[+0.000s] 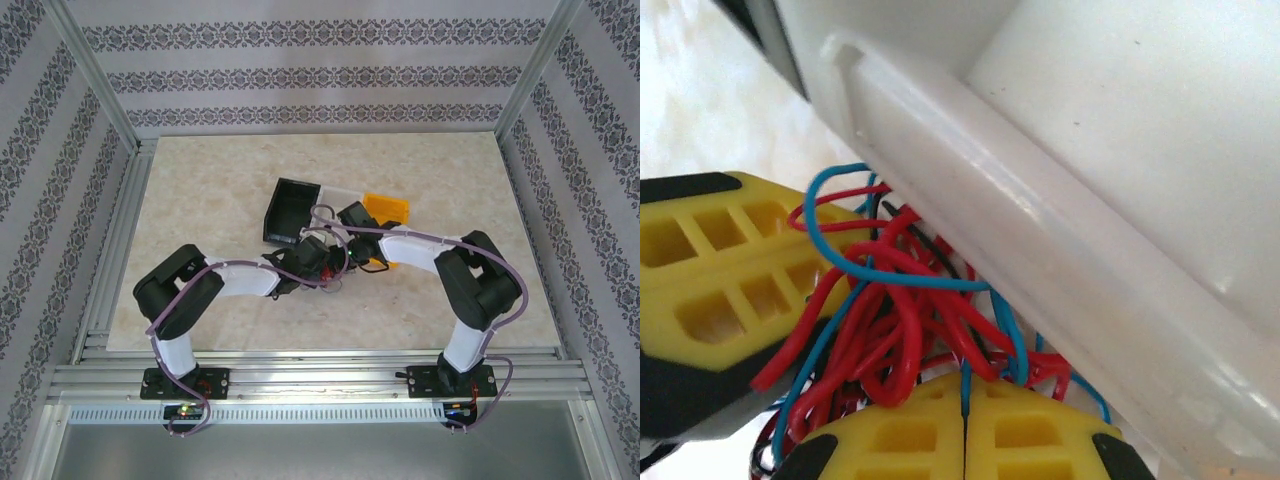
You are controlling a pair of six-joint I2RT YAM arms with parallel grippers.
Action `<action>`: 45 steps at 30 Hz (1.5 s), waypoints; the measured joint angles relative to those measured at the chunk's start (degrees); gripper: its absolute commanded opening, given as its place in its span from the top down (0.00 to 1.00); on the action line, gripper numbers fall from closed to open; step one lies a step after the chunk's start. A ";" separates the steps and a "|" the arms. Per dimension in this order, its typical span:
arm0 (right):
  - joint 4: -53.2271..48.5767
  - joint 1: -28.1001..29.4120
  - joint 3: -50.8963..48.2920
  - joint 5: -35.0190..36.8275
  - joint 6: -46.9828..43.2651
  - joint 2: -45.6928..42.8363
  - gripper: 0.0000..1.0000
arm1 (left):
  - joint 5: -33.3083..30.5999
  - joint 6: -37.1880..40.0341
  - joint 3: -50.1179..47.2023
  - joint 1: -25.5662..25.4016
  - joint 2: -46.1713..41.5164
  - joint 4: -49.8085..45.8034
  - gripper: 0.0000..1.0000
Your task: Untangle the cables
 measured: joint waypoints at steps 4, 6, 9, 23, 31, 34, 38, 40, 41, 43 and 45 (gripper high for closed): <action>2.19 0.04 1.05 -0.02 1.86 0.79 0.90 | -2.08 -2.14 0.22 1.09 0.72 1.36 1.00; 3.48 0.09 0.68 0.07 3.15 0.72 0.85 | -2.58 -3.06 -0.13 1.25 0.83 2.10 1.00; 5.18 0.26 -1.62 1.14 4.92 -1.03 0.71 | -3.48 -4.37 -1.27 1.27 0.74 4.09 1.00; 8.41 1.31 -6.56 8.66 7.17 -10.03 1.00 | -4.13 -6.29 -2.91 1.36 0.50 7.37 1.00; 8.48 1.27 -7.61 15.06 7.56 -18.88 1.00 | -5.25 -7.58 -2.99 1.62 0.66 7.48 1.00; 8.39 1.27 -7.69 21.22 7.76 -25.94 1.00 | -5.81 -8.04 -2.97 1.77 0.81 7.48 1.00; 7.54 0.63 -7.93 30.23 8.83 -34.25 1.00 | -6.40 -9.18 -2.67 1.84 0.90 7.61 1.00; 7.50 -1.57 -8.26 34.80 9.94 -38.38 1.00 | -6.64 -9.84 -2.67 2.34 1.22 7.45 1.00; 7.48 -2.93 -8.44 36.41 10.56 -40.13 1.00 | -6.78 -10.16 -2.62 2.40 1.25 7.45 1.00; 7.32 -5.88 -8.87 38.97 12.11 -43.54 1.00 | -6.86 -10.64 -2.62 2.69 1.27 7.45 1.00; 7.23 -8.92 -9.57 40.15 13.75 -46.38 1.00 | -6.93 -11.10 -2.62 2.91 1.27 7.45 1.00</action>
